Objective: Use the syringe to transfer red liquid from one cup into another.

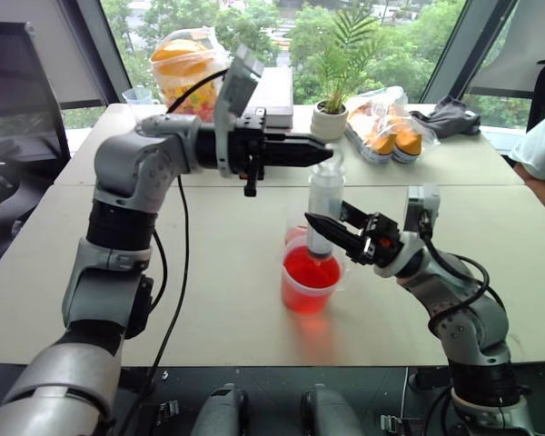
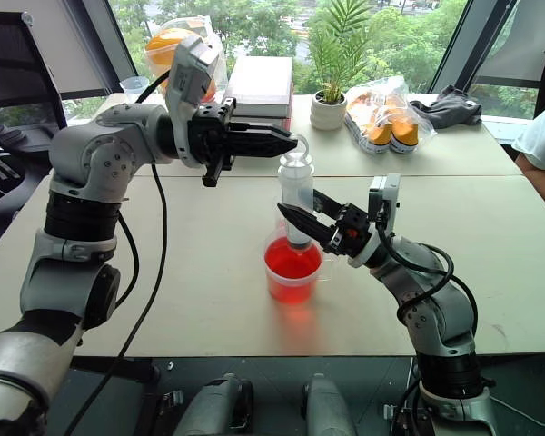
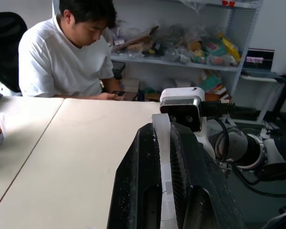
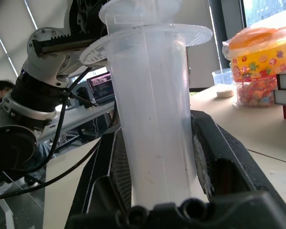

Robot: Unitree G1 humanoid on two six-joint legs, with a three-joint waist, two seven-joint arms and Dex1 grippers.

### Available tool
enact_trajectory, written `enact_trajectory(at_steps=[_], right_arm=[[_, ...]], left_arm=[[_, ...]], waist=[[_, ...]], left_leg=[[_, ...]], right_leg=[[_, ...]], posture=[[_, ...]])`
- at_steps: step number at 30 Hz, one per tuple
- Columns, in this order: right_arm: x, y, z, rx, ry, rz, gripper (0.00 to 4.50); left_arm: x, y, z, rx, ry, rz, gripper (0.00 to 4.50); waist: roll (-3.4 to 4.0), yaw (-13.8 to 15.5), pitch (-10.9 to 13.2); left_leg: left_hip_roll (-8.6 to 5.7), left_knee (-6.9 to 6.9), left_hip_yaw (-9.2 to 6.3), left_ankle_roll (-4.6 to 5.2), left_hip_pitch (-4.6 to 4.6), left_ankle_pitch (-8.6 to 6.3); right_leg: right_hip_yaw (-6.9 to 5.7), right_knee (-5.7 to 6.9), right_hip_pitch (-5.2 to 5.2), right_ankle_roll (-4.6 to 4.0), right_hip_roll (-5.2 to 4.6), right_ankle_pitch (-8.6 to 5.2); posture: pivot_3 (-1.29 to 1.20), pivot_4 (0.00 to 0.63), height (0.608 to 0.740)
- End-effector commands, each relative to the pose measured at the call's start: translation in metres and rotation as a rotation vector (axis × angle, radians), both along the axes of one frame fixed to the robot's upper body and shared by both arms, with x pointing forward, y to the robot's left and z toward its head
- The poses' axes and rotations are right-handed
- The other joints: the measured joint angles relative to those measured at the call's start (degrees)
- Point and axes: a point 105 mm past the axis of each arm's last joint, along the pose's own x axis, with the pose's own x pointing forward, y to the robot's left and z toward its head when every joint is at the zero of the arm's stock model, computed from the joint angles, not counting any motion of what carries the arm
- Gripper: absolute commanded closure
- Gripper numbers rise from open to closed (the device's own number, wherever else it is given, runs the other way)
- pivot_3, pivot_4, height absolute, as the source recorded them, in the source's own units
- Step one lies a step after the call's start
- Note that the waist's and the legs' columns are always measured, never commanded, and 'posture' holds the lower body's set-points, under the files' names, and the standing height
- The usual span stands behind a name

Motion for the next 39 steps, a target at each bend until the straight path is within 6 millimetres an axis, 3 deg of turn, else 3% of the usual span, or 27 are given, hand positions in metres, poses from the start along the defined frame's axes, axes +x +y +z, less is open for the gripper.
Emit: enact_trajectory(at_steps=[1, 22, 25, 31, 32, 39], right_arm=[[-0.011, 0.010, -0.010, -0.039, 0.027, 0.088, 3.10], [-0.012, 0.012, -0.005, -0.041, 0.008, 0.097, 3.10], [-0.012, 0.011, 0.005, -0.031, -0.016, 0.086, 3.10], [-0.013, 0.005, 0.018, -0.019, -0.041, 0.060, 3.10], [-0.013, 0.005, 0.020, -0.015, -0.043, 0.057, 3.10], [-0.013, 0.007, 0.039, 0.005, -0.081, 0.054, 3.10]], left_arm=[[0.002, 0.016, 0.041, -0.091, -0.152, 0.079, 4.46], [0.002, 0.016, 0.043, -0.097, -0.157, 0.074, 4.46], [0.001, 0.015, 0.036, -0.086, -0.111, 0.054, 3.38], [0.006, 0.020, 0.014, -0.050, -0.088, 0.083, 0.33], [0.006, 0.023, 0.011, -0.044, -0.095, 0.091, 0.11], [0.009, 0.052, -0.003, -0.005, -0.076, 0.178, 0.11]], waist=[[0.00, -0.03, 0.00], [0.00, -0.02, 0.00], [0.00, -0.06, 0.00], [0.00, 0.02, 0.00], [0.00, -0.02, 0.00], [-0.01, -0.19, 0.01]], left_leg=[[0.00, 0.00, 0.00, 0.00, 0.00, 0.00], [0.00, 0.00, 0.00, 0.00, 0.00, 0.00], [0.00, 0.00, 0.00, 0.00, 0.00, 0.00], [0.00, 0.00, -0.01, 0.00, 0.00, 0.00], [0.00, 0.00, -0.01, 0.00, 0.00, 0.00], [0.01, -0.01, 0.00, 0.00, 0.00, 0.00]], right_leg=[[0.00, 0.00, 0.00, 0.00, 0.00, 0.00], [0.00, 0.00, 0.00, 0.00, 0.00, 0.00], [0.00, 0.00, 0.00, 0.00, 0.00, 0.00], [0.00, 0.02, -0.02, 0.00, 0.00, 0.00], [0.00, 0.02, -0.01, 0.00, -0.01, 0.00], [0.01, 0.04, -0.04, 0.00, -0.02, 0.00]], posture=[[0.00, 0.150, 0.740], [0.00, 0.150, 0.740], [0.00, 0.150, 0.740], [0.00, 0.150, 0.740], [0.00, 0.150, 0.740], [0.00, 0.150, 0.740]])
